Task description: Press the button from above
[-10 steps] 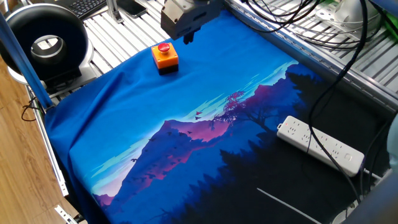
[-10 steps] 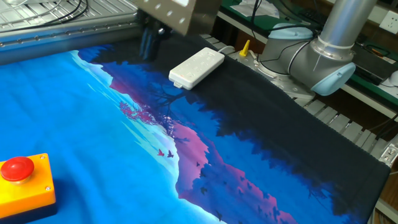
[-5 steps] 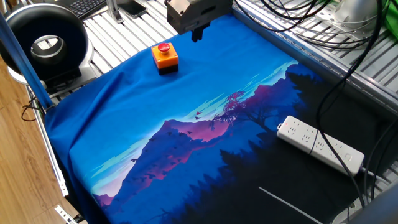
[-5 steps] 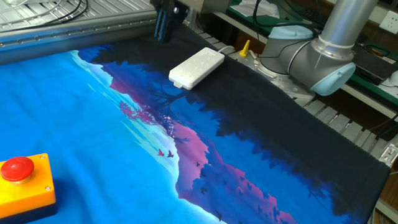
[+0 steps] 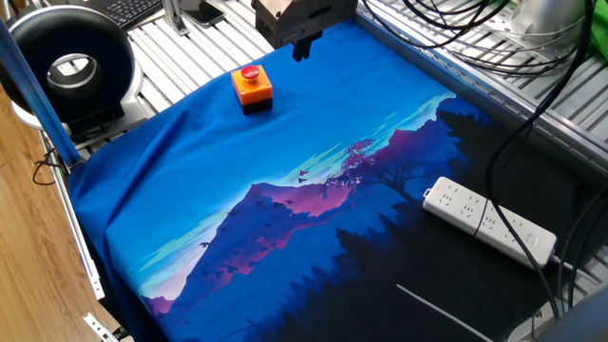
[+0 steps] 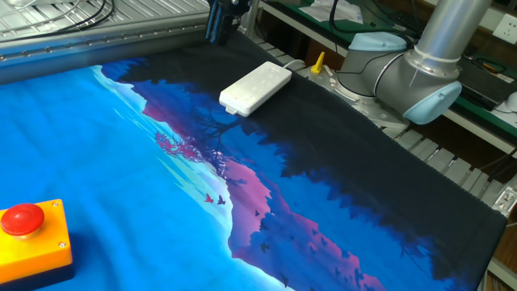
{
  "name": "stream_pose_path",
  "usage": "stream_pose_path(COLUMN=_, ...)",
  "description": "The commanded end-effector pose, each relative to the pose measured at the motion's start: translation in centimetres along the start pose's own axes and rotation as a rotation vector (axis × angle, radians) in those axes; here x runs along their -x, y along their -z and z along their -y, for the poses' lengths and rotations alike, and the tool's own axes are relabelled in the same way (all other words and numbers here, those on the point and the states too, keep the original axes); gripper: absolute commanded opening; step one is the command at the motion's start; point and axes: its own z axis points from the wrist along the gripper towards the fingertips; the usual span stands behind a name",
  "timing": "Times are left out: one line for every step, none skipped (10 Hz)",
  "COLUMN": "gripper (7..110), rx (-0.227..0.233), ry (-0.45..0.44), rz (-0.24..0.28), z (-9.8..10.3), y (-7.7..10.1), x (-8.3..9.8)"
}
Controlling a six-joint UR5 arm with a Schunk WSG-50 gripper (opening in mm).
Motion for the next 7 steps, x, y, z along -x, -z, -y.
stream_pose_path(gripper=7, rx=0.017, ry=-0.010, rz=-0.004, z=-0.4, y=0.3, x=-0.2)
stream_pose_path(gripper=7, rx=0.017, ry=-0.013, rz=-0.004, z=-0.4, y=0.3, x=-0.2)
stream_pose_path(gripper=7, rx=0.017, ry=-0.022, rz=0.002, z=-0.4, y=0.2, x=0.0)
stream_pose_path(gripper=7, rx=0.020, ry=-0.019, rz=0.006, z=-0.5, y=0.3, x=0.0)
stream_pose_path(gripper=7, rx=0.019, ry=0.004, rz=0.028, z=-0.5, y=0.3, x=0.6)
stream_pose_path(gripper=7, rx=0.019, ry=0.022, rz=0.036, z=-0.6, y=0.3, x=0.8)
stream_pose_path(gripper=7, rx=0.018, ry=0.037, rz=0.045, z=-0.6, y=0.4, x=1.0)
